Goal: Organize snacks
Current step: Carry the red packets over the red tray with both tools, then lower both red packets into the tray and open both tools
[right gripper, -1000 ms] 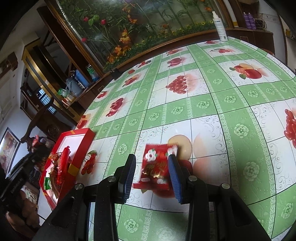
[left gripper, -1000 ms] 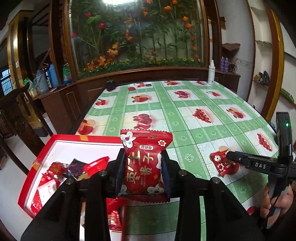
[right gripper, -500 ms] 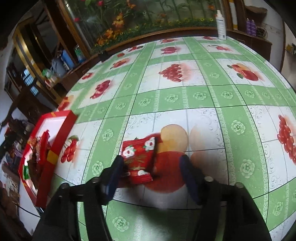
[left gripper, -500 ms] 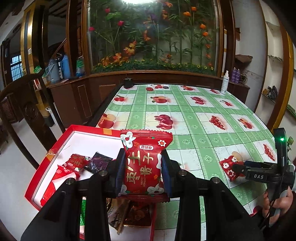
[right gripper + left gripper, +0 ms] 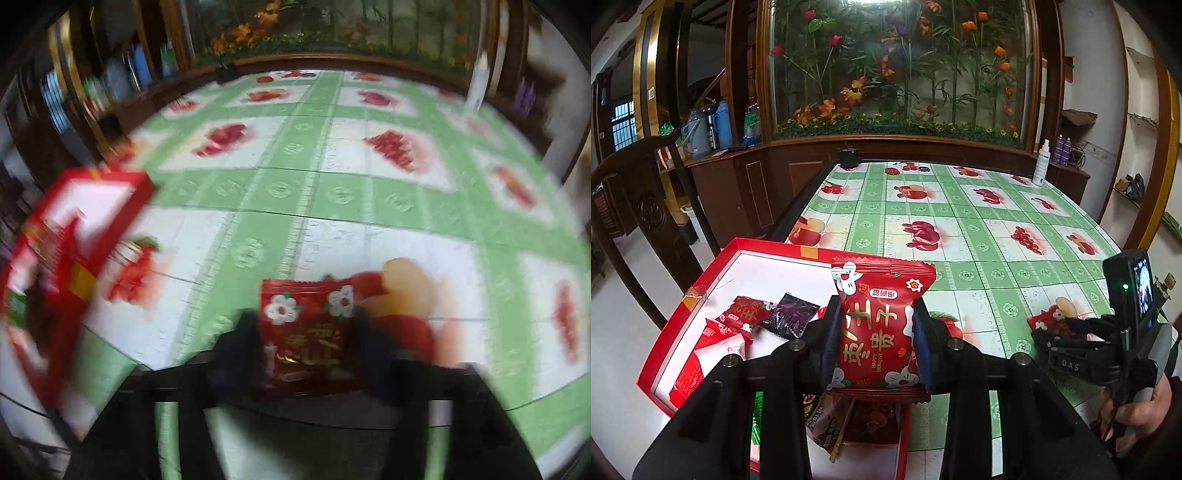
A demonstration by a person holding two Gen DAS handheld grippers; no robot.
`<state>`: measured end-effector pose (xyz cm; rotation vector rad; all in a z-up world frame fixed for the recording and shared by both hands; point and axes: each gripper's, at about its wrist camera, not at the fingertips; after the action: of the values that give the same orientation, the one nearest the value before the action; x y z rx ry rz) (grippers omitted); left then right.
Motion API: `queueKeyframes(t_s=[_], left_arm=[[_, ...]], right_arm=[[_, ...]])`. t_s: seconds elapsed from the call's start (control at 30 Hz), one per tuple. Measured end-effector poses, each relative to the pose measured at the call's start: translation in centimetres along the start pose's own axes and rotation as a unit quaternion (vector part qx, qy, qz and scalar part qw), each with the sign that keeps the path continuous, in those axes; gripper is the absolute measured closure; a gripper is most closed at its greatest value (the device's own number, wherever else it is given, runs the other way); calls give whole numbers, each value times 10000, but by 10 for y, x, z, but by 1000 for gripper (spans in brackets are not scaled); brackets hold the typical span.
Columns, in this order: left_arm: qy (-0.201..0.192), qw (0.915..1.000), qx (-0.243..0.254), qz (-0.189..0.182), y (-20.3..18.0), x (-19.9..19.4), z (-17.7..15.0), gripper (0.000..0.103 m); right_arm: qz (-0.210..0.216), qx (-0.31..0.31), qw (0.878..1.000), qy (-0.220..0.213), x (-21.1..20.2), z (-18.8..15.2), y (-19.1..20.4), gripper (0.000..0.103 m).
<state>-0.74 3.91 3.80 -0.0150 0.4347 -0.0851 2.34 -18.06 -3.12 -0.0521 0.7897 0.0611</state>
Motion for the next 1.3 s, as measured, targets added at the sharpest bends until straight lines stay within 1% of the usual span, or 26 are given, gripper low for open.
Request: queueKeyframes(t_s=[0.1,0.17,0.2,0.23,0.27,0.3,0.37,0.47,0.53,0.57,0.6,0.63,0.67,0.7,0.73,0.77,0.8,0.9,0.93,0.97,1.0,1.03,1.07,1.13,1.17,1.3], left_arm=[[33,9999,-70,82,9,1,-2,70],[53,9999,-102,119,14,2,-3,70],[71,9998,-127,151,18,1,-4,70],[76,9997,-142,189,22,1,-5,70],[77,9995,-165,240,27,1,-6,70],[74,9993,-205,300,33,0,-6,70],[67,9985,-310,440,46,-2,-5,70],[33,9971,-398,652,60,-6,-7,70],[-5,9970,-419,657,64,-9,-8,70],[4,9971,-431,635,65,-9,-8,70],[13,9972,-431,606,64,-8,-8,70],[15,9974,-410,585,62,-8,-9,70],[20,9976,-395,561,60,-7,-9,70],[39,9979,-388,512,58,-6,-10,70],[56,9981,-383,484,56,-6,-10,70],[73,9982,-372,458,55,-5,-10,70],[88,9984,-351,437,52,-5,-11,70],[113,9986,-319,394,47,-5,-10,70],[117,9987,-300,395,46,-5,-10,70],[119,9987,-289,395,45,-5,-10,70],[123,9988,-279,394,45,-5,-10,70],[125,9988,-273,391,44,-6,-9,70],[127,9988,-269,391,44,-6,-9,70],[144,9988,-257,386,42,-4,-9,70],[152,9989,-246,376,41,-4,-9,70],[212,9990,-247,312,40,0,-10,70]], right_arm=[[53,50,10000,21,-3,-2,0,60],[148,246,9996,23,-5,-1,-5,64],[282,360,9989,43,-5,1,-7,73],[402,436,9982,49,-7,4,-7,76],[515,498,9974,19,-10,8,-7,88],[618,511,9968,-32,-13,13,-4,94],[677,363,9970,-128,-18,25,7,94],[555,30,9983,-154,-17,35,22,94],[573,91,9982,-118,-13,35,18,93],[600,115,9981,-100,-13,33,15,89],[698,149,9974,-77,-13,31,11,89],[806,183,9966,-56,-13,30,9,84],[973,198,9951,-11,-15,27,7,69],[1096,134,9939,39,-17,24,9,51],[1208,-50,9926,74,-19,21,15,44],[1235,-240,9920,58,-22,19,20,35],[1224,-521,9911,30,-24,15,28,33],[1271,-1132,9853,147,-21,7,45,33],[1242,-1240,9842,231,-16,4,48,33],[1203,-1288,9837,351,-9,1,50,36],[1184,-1279,9836,473,-2,-1,50,40],[1184,-1262,9844,312,-3,-2,50,44],[1189,-1263,9844,296,-3,-2,49,52],[1203,-1167,9853,321,-4,-2,47,59],[1237,-1109,9857,294,-6,-3,44,70],[1373,-717,9874,328,-9,-2,34,71]])
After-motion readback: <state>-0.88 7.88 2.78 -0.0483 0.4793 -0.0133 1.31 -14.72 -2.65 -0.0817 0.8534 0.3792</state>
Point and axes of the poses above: each gripper's, at about its wrist camera, not at the fingertips, and x roughly the way its jaws point, y to its left, z to its top, and after that the axes turned 11 degrees about -y, right-handed
